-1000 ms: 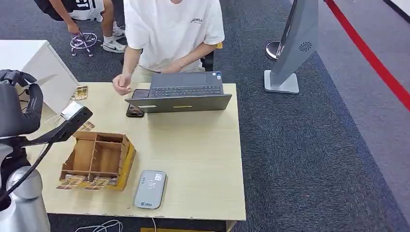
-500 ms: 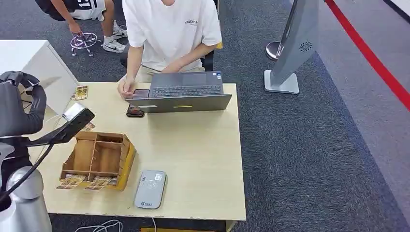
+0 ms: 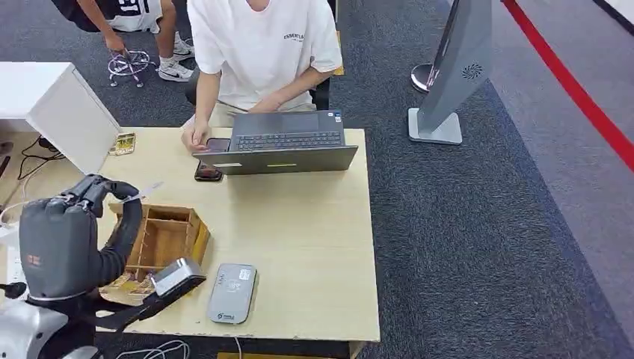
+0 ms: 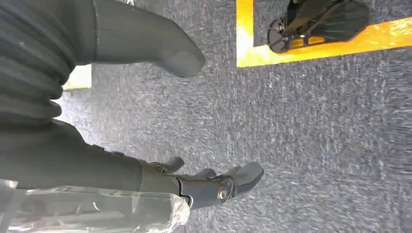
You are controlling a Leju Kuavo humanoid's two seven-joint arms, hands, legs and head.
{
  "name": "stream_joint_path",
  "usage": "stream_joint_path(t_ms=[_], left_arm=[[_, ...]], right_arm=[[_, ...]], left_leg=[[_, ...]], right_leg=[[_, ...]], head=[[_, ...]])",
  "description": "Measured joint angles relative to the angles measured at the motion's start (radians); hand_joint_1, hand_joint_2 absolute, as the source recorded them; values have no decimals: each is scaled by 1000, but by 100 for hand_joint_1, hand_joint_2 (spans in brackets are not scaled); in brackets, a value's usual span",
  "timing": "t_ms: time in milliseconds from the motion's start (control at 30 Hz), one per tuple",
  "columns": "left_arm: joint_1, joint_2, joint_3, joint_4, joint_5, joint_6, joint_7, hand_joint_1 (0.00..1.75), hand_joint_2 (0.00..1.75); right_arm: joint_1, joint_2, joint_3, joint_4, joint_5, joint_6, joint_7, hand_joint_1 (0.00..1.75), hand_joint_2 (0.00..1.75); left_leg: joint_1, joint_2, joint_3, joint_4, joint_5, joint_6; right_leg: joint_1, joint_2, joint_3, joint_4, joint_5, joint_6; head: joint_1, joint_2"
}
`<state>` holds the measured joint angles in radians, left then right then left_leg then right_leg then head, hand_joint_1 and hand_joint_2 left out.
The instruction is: Pass the card to the sensor for recognition and then transmit it.
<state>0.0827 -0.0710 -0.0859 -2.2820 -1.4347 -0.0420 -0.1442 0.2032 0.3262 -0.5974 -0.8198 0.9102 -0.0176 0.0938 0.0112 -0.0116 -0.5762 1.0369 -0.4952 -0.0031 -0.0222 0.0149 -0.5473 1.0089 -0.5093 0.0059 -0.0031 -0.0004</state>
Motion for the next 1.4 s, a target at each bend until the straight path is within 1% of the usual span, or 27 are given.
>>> stream_joint_path(t_ms=[100,233,500,700,800,1067,1200,1400], left_arm=[[20,0,-20,-10,7,-3,0,175,175],[67,0,-47,-13,8,15,1,175,175],[119,-4,-51,-6,24,18,-4,175,175],[179,-19,-51,59,-2,42,19,175,175],[189,-23,-51,83,-6,51,21,175,175],[202,-32,-51,111,-6,51,21,175,175],[211,-35,-51,127,-18,48,34,175,175],[240,-46,-43,217,-37,51,40,175,175]], right_arm=[[0,0,4,-5,-3,0,1,0,175],[1,0,10,-9,-2,0,-1,0,175],[1,0,22,-18,1,5,0,0,175],[14,0,44,-39,-9,13,21,0,175],[21,0,51,-48,-11,14,22,0,175],[36,0,72,-61,-15,13,23,0,175],[39,2,73,-65,-15,13,28,0,175],[41,3,73,-72,4,31,17,0,175]], left_leg=[[0,0,1,0,0,0],[0,0,1,0,0,0],[0,0,1,0,0,0],[0,0,1,0,0,0],[0,0,1,0,0,0],[0,0,1,0,0,0],[0,0,1,0,0,0],[0,0,0,0,0,0]], right_leg=[[0,0,1,0,0,0],[0,0,1,0,0,0],[0,0,1,0,0,0],[0,0,1,0,0,0],[0,0,1,0,0,0],[0,0,1,0,0,0],[0,0,1,0,0,0],[0,-1,1,0,0,0]], head=[[0,0],[-1,0],[0,0],[0,0],[0,0],[0,0],[0,0],[0,0]])
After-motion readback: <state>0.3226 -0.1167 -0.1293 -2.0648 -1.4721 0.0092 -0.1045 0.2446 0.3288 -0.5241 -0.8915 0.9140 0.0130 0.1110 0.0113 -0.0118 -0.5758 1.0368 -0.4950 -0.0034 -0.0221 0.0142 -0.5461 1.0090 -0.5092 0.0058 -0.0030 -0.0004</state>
